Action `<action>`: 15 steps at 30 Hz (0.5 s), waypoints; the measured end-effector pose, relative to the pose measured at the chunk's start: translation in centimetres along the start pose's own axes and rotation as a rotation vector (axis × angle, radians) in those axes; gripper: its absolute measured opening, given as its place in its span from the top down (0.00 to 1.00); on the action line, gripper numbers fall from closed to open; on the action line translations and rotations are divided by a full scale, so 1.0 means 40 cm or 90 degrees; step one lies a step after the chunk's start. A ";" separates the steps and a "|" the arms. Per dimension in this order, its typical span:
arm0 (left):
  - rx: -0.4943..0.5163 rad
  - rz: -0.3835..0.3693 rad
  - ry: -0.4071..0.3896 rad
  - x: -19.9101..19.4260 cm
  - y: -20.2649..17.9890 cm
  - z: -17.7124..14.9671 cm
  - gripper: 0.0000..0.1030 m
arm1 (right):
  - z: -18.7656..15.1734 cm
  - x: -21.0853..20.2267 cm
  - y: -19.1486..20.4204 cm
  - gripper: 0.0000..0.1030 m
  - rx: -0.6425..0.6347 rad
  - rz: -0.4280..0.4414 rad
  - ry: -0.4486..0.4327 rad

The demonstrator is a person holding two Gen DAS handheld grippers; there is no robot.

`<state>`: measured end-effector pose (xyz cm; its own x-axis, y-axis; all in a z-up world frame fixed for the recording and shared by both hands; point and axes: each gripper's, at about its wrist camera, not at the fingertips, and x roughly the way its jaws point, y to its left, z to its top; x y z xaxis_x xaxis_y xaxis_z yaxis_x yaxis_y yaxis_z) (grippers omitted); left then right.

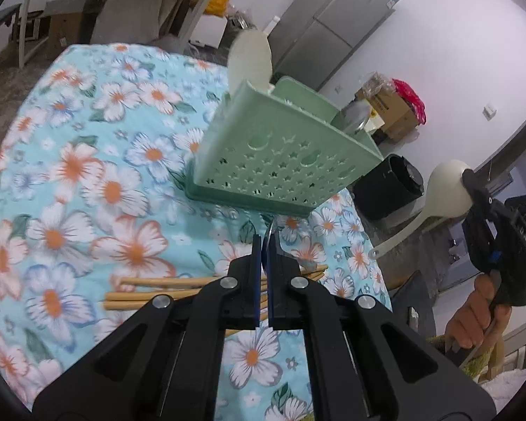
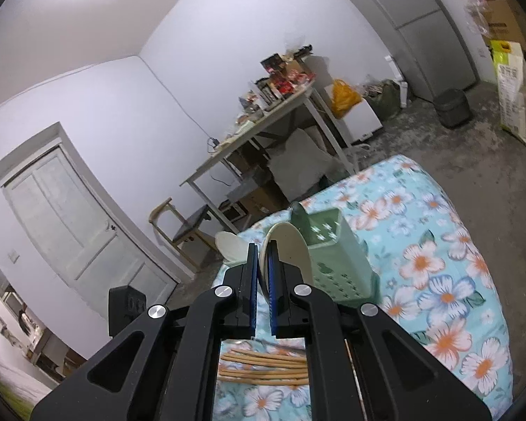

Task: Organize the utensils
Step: 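Lift the beige spoon with the right tool while the left tool grasps a metal spoon, then carry the beige spoon toward the green holder with the right tool while the left tool holds the metal spoon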

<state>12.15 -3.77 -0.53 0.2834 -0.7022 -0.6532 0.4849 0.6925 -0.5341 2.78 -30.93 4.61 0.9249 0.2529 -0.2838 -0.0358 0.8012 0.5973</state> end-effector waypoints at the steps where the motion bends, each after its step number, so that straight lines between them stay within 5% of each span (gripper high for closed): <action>1: 0.001 0.004 -0.005 -0.012 0.003 -0.002 0.99 | 0.008 0.001 0.010 0.95 0.000 0.012 -0.002; 15: -0.012 0.019 -0.105 -0.177 0.060 -0.004 0.99 | 0.172 0.070 0.184 0.95 -0.015 0.251 -0.010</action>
<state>11.19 2.88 2.73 0.4308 -0.6974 -0.5728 0.4594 0.7158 -0.5259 7.71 -28.06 13.37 0.8442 0.5355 -0.0237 -0.3985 0.6566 0.6404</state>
